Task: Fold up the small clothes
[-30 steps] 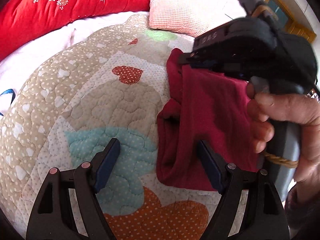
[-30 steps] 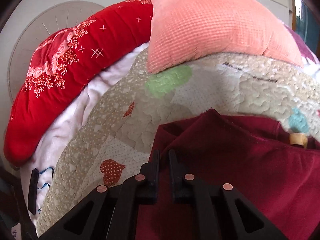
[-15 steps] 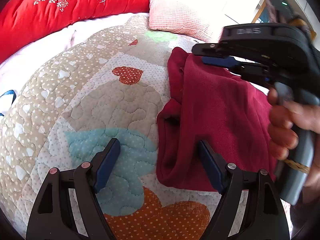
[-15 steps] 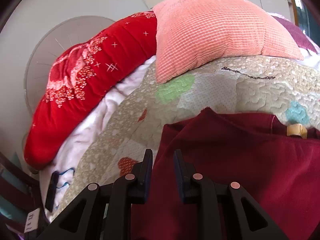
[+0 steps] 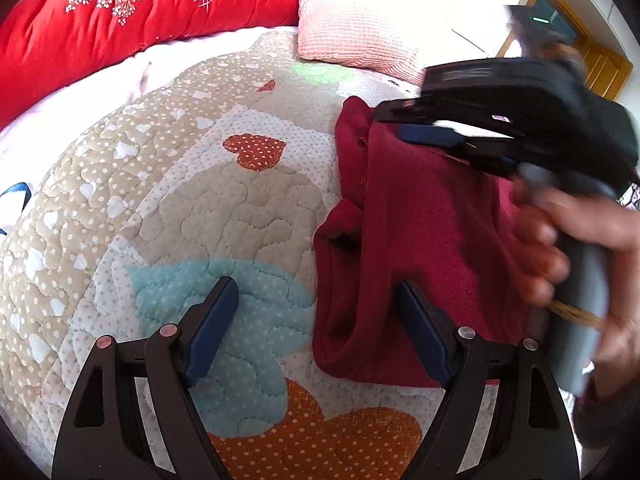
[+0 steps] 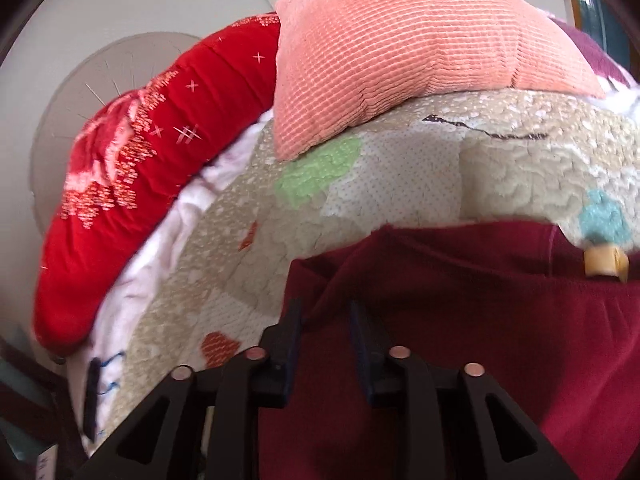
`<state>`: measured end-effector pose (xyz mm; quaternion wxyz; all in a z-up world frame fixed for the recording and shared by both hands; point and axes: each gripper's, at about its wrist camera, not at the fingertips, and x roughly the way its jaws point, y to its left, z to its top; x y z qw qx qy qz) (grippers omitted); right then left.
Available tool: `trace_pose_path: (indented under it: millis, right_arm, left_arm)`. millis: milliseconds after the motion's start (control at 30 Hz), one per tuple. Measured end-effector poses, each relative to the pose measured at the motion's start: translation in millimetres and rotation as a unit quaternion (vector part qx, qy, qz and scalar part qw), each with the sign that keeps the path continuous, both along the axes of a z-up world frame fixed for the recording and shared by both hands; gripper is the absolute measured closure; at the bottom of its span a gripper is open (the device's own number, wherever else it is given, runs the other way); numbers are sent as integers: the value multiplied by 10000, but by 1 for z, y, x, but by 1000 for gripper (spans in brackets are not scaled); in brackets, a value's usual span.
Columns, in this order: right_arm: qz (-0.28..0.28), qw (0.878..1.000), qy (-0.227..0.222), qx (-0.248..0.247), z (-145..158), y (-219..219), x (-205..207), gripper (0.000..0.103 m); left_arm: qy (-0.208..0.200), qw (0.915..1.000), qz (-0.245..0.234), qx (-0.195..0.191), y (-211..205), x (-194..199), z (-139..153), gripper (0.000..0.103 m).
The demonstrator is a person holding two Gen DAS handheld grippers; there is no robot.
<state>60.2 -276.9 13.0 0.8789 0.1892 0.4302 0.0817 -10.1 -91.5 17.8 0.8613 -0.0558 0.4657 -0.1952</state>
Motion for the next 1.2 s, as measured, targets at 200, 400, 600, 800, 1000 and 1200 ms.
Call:
trace_pose_path:
  millis: [200, 400, 600, 800, 1000, 1200]
  right_arm:
    - [-11, 9989, -359, -299, 17, -25, -84, 64]
    - [-1185, 9836, -686, -1175, 21, -101, -184, 54]
    - [-2562, 9513, -154, -1709, 5, -179, -245, 53]
    - [-2156, 9638, -249, -1547, -9, -181, -249, 77]
    - [-2176, 9559, -161, -1968, -5, -179, -252, 96]
    - [-2629, 9495, -648, -1584, 17, -182, -266, 81]
  left_arm:
    - [55, 9999, 57, -97, 3, 0, 2, 21]
    - [173, 9984, 150, -515, 11, 3, 6, 21]
    - [72, 9993, 80, -371, 2, 1, 6, 21]
    - [-62, 9998, 57, -190, -3, -1, 4, 21]
    - [-108, 9999, 47, -127, -5, -1, 2, 21]
    - [-131, 9999, 62, -72, -6, -1, 1, 20]
